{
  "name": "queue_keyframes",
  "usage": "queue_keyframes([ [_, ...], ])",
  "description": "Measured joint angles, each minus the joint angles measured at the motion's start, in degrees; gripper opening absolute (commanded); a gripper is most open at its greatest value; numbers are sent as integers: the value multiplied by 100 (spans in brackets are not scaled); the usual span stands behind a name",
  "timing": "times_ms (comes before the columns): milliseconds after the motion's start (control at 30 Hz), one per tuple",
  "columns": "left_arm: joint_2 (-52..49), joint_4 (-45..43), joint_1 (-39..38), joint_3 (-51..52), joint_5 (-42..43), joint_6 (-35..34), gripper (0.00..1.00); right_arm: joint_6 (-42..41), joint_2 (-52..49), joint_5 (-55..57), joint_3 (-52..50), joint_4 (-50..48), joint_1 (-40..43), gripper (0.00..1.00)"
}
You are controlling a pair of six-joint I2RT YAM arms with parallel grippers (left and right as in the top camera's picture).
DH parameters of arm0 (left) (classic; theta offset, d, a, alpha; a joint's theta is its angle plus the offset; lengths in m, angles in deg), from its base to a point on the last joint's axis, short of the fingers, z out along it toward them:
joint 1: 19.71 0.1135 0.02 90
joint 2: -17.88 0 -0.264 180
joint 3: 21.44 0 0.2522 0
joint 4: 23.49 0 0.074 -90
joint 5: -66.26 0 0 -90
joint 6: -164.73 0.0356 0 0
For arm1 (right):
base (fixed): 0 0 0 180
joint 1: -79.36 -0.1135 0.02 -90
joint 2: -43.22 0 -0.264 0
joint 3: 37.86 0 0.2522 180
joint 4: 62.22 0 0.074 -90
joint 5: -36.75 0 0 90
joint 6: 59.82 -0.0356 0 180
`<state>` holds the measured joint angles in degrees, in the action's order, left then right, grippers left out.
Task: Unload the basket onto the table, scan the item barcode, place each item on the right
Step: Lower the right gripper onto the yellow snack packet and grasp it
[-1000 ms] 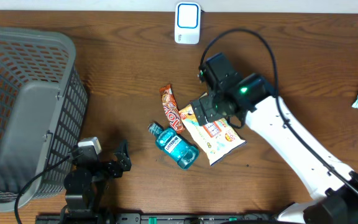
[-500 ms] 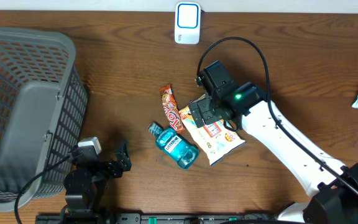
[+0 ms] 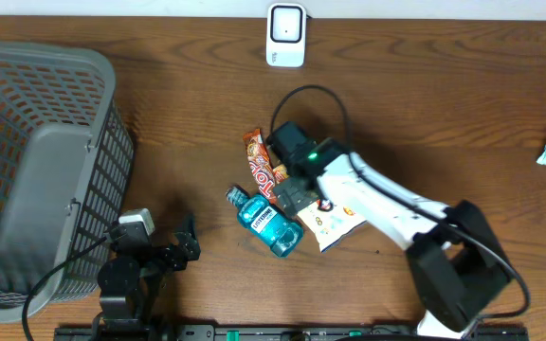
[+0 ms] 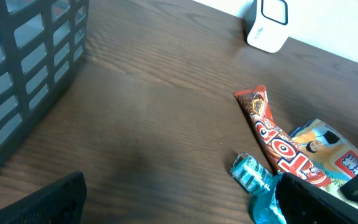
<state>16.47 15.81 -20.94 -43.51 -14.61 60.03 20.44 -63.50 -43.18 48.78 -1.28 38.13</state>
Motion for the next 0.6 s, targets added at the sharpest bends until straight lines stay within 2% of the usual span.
queue_keyframes([
  [267,0,0,0,0,0,0,98,-111,-505,876,0,-48,-748,99],
  [433,0,0,0,0,0,0,98,-258,-693,1154,131,72,-750,99],
  [600,0,0,0,0,0,0,98,-428,-767,1165,223,319,-667,93],
])
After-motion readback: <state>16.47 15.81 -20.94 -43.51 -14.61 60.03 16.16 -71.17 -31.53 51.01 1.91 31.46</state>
